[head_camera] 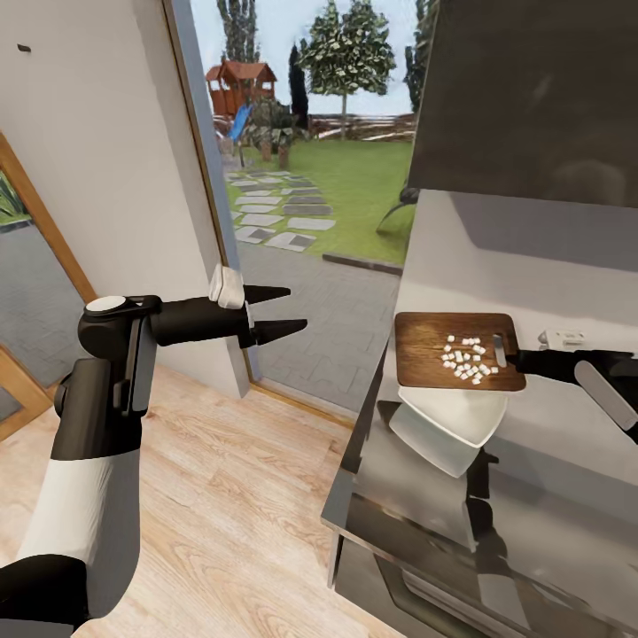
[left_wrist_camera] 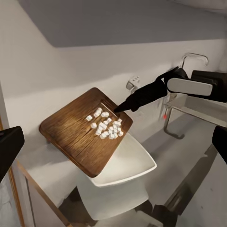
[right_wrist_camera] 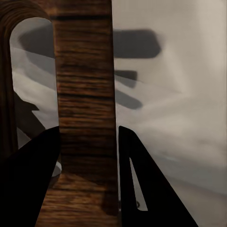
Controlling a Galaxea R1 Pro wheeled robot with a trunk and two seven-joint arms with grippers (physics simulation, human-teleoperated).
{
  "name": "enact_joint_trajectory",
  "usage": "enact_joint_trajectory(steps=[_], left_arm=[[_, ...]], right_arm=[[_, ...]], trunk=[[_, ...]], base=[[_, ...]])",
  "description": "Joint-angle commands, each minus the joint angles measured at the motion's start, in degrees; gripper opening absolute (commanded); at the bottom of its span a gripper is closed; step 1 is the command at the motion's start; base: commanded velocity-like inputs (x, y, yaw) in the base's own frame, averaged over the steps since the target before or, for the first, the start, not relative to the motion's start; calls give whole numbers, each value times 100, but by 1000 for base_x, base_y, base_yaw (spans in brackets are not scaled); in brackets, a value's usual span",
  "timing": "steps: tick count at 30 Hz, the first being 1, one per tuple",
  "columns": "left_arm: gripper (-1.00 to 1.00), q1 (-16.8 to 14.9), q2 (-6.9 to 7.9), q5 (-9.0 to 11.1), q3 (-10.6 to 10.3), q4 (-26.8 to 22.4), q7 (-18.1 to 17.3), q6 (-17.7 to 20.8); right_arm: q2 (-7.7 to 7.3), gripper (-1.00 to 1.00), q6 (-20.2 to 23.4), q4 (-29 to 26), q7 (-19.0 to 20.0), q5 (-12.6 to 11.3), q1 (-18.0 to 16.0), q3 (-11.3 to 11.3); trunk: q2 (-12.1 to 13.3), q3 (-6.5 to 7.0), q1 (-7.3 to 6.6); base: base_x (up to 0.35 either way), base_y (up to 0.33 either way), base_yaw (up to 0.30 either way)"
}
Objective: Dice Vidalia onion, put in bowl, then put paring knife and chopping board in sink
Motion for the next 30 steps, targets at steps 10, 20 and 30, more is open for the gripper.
enact_joint_trajectory(steps=[10,20,30], left_arm=[[100,-7,-2,-28,-84,-3,-41,60],[100,-7,-2,-31,-149,-3,-39,60],[100,-7,-2,-30,-152,-3,-40,68]], right_arm=[[-4,-100,-305,-2,16,15,-11,17],[-4,-100,-393,-2,15,15,-9,56],[-4,-100,-401,59,17,15,-9,86]], trunk=[[-12,-12,4],[-12,-12,4],[-12,-12,4]], base=[[0,0,0],[0,0,0],[0,0,0]])
